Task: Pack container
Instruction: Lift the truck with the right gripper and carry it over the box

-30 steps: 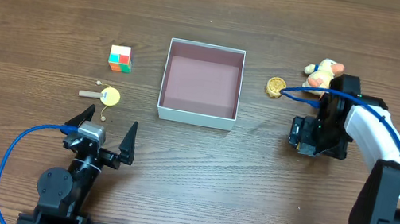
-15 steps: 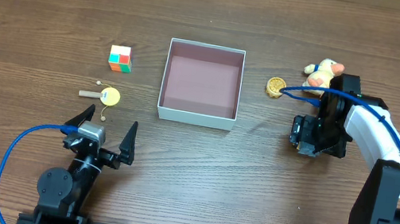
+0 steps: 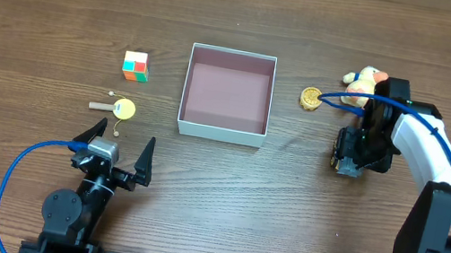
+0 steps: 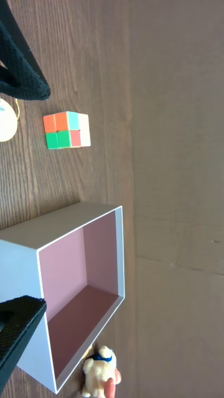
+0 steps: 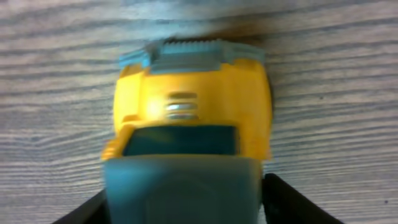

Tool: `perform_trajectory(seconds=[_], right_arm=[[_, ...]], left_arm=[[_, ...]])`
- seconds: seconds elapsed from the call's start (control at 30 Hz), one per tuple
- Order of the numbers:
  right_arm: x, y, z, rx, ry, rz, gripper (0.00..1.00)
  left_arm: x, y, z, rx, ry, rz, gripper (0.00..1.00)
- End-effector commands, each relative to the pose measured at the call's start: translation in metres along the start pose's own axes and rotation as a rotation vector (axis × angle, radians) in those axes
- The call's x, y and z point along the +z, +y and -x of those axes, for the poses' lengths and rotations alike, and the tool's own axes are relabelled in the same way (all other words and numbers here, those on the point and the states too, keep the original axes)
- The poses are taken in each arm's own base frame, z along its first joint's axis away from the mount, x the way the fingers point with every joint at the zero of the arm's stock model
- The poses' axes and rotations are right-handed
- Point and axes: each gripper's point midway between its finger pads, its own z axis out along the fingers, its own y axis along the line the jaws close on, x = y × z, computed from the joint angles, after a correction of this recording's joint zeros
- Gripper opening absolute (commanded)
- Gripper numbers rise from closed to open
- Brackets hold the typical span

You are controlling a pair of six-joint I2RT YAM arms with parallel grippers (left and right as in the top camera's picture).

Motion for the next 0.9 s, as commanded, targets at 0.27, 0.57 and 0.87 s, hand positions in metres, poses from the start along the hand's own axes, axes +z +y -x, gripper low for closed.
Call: perform_trajectory(seconds=[0.27,0.57,0.87], right_arm=[[-0.016,0.0,0.013,0.022,-0.034,-0.013,0.45],[-0.075,0.031,0.031,-0.055,-0.074,-0.006,0.45],[-0.143,0.121,0.039,-0.219,-0.208,0.07,0.33]], left_arm=[[0.0,0.001,0.001,0.009,-0.006,0.001,1.0],[0.0,0.001,0.001,0.009,-0.006,0.001,1.0],[0.0,0.001,0.001,0.009,-0.006,0.001,1.0]])
